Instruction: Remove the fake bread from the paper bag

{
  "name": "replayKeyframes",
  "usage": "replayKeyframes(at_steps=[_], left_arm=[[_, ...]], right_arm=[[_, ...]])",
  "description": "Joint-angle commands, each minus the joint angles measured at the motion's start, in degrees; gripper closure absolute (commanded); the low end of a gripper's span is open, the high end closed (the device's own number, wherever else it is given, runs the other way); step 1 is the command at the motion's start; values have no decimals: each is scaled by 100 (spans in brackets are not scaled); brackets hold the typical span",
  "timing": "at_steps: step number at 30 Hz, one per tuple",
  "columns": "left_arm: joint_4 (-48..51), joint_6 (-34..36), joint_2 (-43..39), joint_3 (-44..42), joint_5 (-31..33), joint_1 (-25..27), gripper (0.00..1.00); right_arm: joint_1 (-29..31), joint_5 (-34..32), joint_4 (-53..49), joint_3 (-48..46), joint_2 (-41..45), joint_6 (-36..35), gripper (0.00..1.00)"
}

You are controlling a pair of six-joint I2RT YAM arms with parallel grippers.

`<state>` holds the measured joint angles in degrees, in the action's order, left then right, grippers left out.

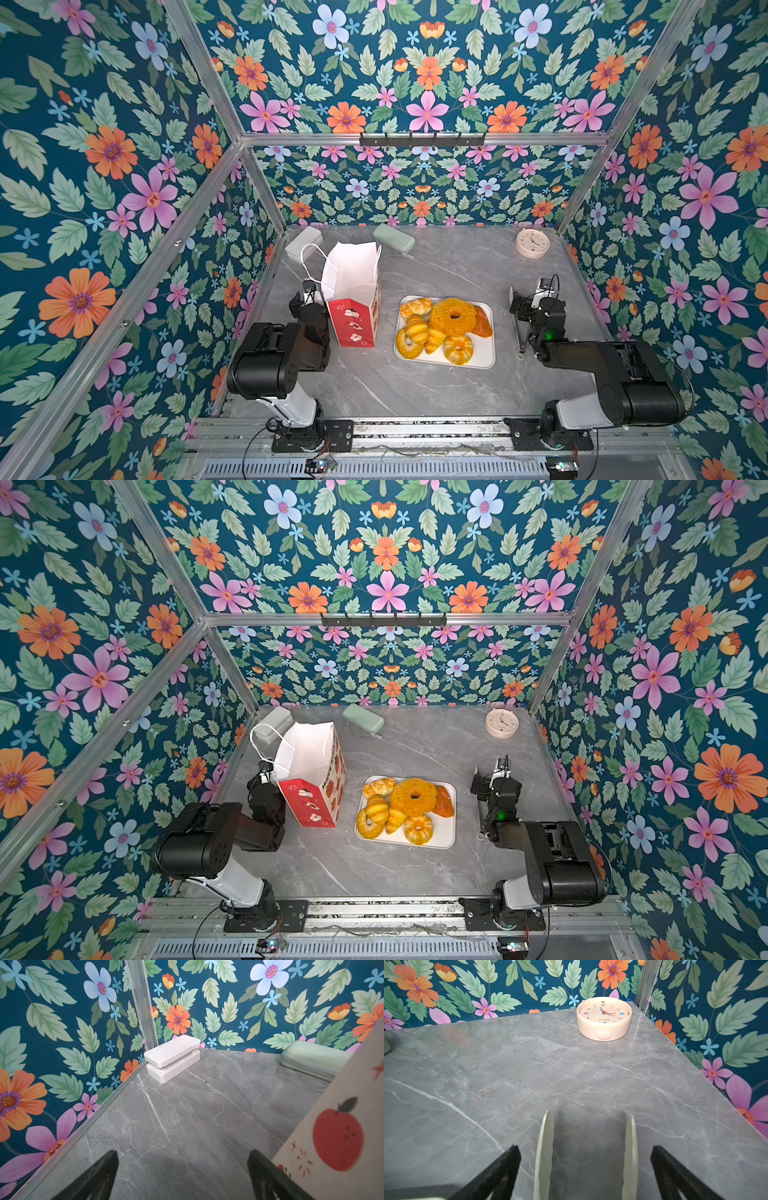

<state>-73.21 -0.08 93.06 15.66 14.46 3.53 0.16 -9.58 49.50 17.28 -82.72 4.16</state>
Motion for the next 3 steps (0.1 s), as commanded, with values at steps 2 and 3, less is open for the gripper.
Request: replayKeyframes(at_steps=[2,3], left_arm=[[-82,-36,-17,-22,-81,-37,0],[-122,-30,-20,-28,-65,-34,0]], right_arm=[[1,2,205,10,11,54,1],[1,0,188,12,19,58,1]])
